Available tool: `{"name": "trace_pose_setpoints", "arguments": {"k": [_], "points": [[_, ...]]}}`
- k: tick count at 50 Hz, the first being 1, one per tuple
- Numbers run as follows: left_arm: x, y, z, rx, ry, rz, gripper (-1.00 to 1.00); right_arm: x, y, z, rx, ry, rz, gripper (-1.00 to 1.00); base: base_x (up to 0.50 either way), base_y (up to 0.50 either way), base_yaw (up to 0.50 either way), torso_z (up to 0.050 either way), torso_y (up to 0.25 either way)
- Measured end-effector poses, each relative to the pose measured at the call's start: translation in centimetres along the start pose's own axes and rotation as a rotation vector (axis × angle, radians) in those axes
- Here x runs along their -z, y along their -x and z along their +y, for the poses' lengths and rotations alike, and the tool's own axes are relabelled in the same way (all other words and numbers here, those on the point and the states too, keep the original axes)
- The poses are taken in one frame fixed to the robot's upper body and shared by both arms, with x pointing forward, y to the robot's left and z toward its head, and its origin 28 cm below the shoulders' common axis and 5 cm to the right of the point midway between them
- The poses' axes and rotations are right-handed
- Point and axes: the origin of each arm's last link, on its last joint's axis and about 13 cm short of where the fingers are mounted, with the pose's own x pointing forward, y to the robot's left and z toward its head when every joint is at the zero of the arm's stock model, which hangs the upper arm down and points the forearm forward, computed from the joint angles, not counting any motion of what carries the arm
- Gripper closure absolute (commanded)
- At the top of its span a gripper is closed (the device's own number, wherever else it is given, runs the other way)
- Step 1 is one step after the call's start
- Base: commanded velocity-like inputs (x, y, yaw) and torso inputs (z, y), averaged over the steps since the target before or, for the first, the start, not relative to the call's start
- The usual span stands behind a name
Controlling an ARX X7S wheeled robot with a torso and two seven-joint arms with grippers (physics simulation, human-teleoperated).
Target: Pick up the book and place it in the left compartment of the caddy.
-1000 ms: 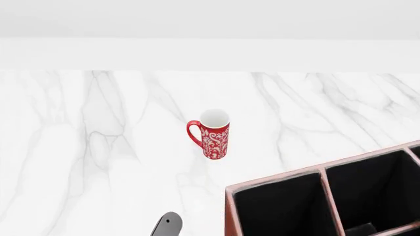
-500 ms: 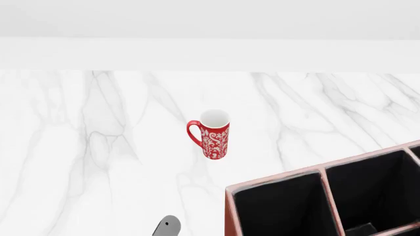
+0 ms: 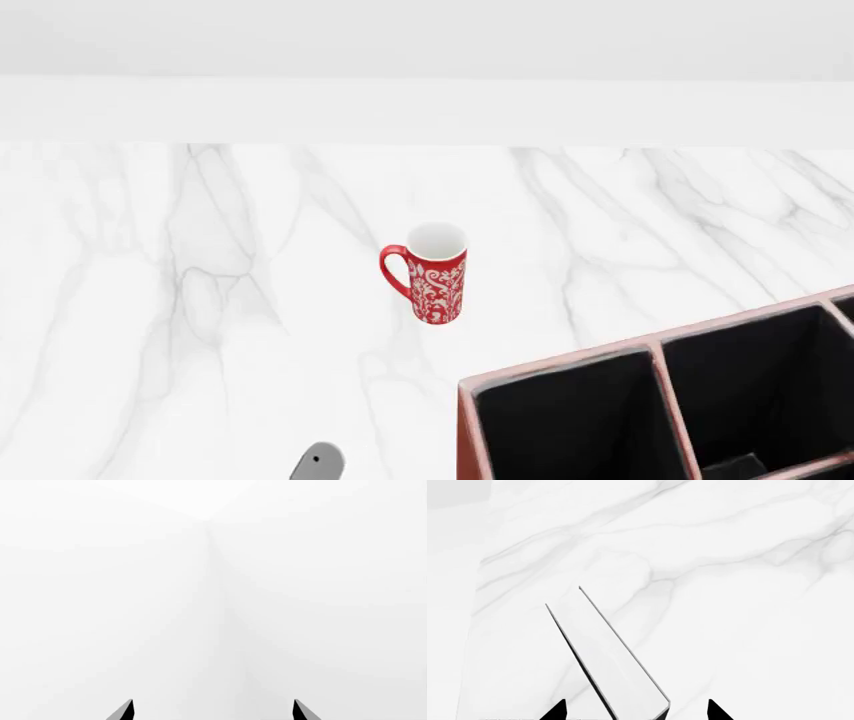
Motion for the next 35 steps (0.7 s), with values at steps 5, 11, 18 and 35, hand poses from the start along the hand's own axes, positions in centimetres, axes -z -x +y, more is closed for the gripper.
{"name": "trace_pose_setpoints", "arguments": {"k": [5, 11, 18, 35], "points": [[0.0, 0.0, 0.0, 0.0, 0.0, 0.001, -1.0, 0.0, -0.2, 0.1, -0.012, 0.004, 0.007, -1.0, 0.0, 0.0, 0.0, 0.0, 0.0], [0.0, 0.0, 0.0, 0.0, -0.001, 0.001, -1.0, 0.0, -0.3, 0.2, -0.025, 0.007, 0.014, -1.0, 0.0, 0.0, 0.0, 0.0, 0.0], [0.0, 0.0, 0.0, 0.001, -0.001, 0.001, -1.0, 0.1, -0.5, 0.3, -0.033, 0.006, 0.022, -1.0, 0.0, 0.0, 0.0, 0.0, 0.0], [0.0, 0.0, -0.1, 0.003, -0.002, 0.003, -1.0, 0.4, -1.1, 0.1, -0.031, 0.005, 0.033, -1.0, 0.0, 0.0, 0.0, 0.0, 0.0]]}}
